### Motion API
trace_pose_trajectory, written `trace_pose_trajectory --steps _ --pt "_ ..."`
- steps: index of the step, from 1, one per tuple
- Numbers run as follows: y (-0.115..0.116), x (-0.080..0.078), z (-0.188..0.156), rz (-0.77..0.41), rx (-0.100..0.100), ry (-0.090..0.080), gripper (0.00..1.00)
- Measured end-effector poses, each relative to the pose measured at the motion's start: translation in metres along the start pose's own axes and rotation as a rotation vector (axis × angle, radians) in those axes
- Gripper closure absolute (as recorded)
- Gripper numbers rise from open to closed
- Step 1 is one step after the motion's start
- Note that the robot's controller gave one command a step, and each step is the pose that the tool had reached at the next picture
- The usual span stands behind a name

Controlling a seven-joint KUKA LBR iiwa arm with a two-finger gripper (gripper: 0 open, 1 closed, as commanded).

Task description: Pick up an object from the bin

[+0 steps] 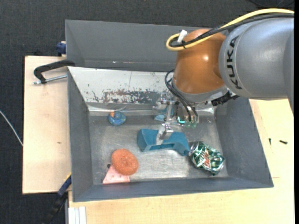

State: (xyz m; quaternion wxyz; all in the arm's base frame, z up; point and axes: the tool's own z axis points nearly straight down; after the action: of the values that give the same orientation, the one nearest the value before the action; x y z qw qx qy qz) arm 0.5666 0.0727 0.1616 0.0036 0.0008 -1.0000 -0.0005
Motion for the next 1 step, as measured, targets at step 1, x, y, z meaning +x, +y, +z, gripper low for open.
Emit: trace_pose_trajectory --steps 1 --pt "-0.0003 -0.0018 -0.0040 0.001 -0.001 -0.008 0.00"
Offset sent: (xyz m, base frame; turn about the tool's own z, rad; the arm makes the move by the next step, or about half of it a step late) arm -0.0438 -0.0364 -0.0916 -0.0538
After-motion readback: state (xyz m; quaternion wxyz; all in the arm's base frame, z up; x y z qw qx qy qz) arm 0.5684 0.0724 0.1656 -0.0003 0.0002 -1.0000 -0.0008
